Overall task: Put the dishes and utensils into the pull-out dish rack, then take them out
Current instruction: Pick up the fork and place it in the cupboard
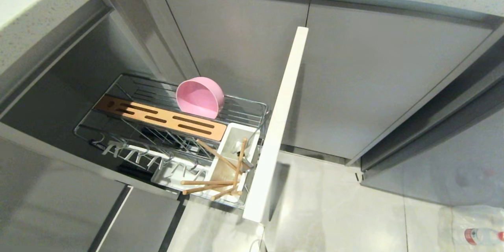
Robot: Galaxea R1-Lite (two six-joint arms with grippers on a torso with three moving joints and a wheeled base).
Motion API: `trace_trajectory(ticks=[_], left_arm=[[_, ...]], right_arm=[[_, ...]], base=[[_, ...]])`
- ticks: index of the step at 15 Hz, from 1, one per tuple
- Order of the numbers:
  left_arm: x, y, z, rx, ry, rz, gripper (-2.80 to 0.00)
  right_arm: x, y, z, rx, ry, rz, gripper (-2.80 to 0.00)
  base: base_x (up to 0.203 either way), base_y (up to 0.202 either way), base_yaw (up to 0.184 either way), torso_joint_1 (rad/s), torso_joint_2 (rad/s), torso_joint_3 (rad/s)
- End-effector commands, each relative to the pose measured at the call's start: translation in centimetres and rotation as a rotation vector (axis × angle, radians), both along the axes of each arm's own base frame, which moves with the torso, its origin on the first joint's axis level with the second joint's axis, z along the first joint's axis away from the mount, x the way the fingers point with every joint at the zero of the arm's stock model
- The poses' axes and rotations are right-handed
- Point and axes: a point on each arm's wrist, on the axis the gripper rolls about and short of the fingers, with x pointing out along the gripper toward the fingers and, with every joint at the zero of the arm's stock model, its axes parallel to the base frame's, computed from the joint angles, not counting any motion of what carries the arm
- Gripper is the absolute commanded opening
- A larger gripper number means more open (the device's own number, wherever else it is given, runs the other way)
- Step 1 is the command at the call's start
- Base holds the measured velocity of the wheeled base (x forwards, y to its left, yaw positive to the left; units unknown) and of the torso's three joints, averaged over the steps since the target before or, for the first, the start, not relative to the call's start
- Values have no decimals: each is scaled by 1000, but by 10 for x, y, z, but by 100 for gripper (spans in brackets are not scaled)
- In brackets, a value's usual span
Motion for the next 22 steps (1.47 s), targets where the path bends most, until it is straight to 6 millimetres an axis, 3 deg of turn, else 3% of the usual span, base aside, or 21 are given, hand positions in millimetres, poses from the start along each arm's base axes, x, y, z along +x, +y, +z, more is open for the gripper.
trace_trajectory(ticks=[1, 2, 13, 22], left_arm=[[2, 3, -1, -10, 9, 0, -280], [2, 3, -1, -9, 8, -1, 0], [16, 20, -14, -110, 83, -5, 0], [15, 16, -22, -194, 121, -67, 0]], right_arm=[[0, 0, 0, 1, 2, 0, -280], [0, 0, 0, 1, 2, 0, -280], [0, 0, 0, 1, 2, 0, -280], [0, 0, 0, 1, 2, 0, -280]], base=[[0, 0, 0, 0, 0, 0], [0, 0, 0, 0, 0, 0], [0, 0, 0, 0, 0, 0], [0, 0, 0, 0, 0, 0]])
